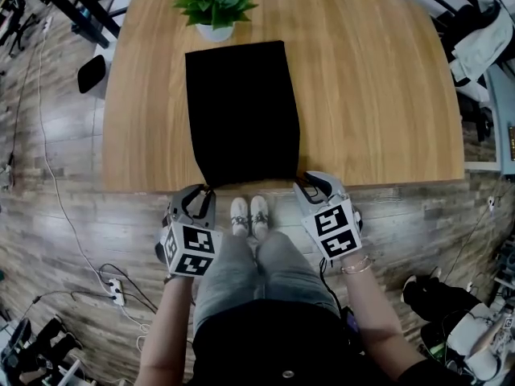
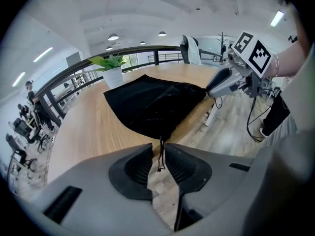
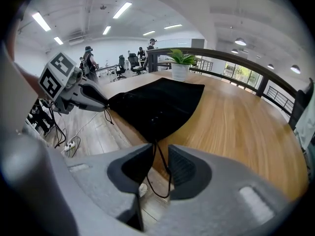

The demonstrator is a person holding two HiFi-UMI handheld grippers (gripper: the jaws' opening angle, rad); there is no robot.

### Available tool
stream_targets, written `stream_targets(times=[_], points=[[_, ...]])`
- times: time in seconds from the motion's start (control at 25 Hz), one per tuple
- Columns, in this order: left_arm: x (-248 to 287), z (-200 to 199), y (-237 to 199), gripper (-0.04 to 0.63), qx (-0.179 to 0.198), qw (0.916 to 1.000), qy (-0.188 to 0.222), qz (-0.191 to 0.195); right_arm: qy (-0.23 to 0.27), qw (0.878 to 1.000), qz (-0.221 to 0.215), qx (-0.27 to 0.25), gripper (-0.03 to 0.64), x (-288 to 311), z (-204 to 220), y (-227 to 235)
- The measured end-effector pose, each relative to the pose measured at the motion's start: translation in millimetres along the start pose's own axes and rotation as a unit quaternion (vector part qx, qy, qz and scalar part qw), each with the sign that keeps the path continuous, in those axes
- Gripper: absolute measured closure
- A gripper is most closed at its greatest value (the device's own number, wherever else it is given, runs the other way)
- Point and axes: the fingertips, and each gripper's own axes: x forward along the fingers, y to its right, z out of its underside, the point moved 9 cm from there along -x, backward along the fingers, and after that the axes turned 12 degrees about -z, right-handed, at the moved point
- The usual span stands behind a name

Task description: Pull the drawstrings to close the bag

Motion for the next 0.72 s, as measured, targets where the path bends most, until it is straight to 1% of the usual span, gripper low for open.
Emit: stream_targets(times=[0.16,0.36,0.52,0.64,0.68,0.72], points=[[1.8,-0.8,3.1,0.505,0.038,0.9992,-0.003,-0.013,-0.010,1.000,-0.004,-0.002,0.520,5.7,0.5,1.0],[3.0,0.4,7.5,0.505,0.058,0.9979,0.002,-0.028,-0.007,1.000,-0.005,0.001,0.523,6.8,2.1,0.9],[2.4,2.4,9.1,0.512,0.065,0.9972,0.010,-0.036,-0.001,1.000,0.001,0.006,0.544,7.6,3.3,-2.6],[2.3,0.6,8.7,0.514,0.086,0.9957,0.008,-0.033,-0.004,1.000,0.009,-0.003,0.561,7.5,3.0,-5.5],[2.0,0.1,8.7,0.517,0.094,0.9951,0.008,-0.032,-0.009,1.000,0.014,-0.011,0.575,6.7,2.6,-6.4],[1.6,0.0,8.5,0.520,0.099,0.9946,0.008,-0.030,-0.016,0.999,0.021,-0.019,0.611,5.7,2.1,-6.9]])
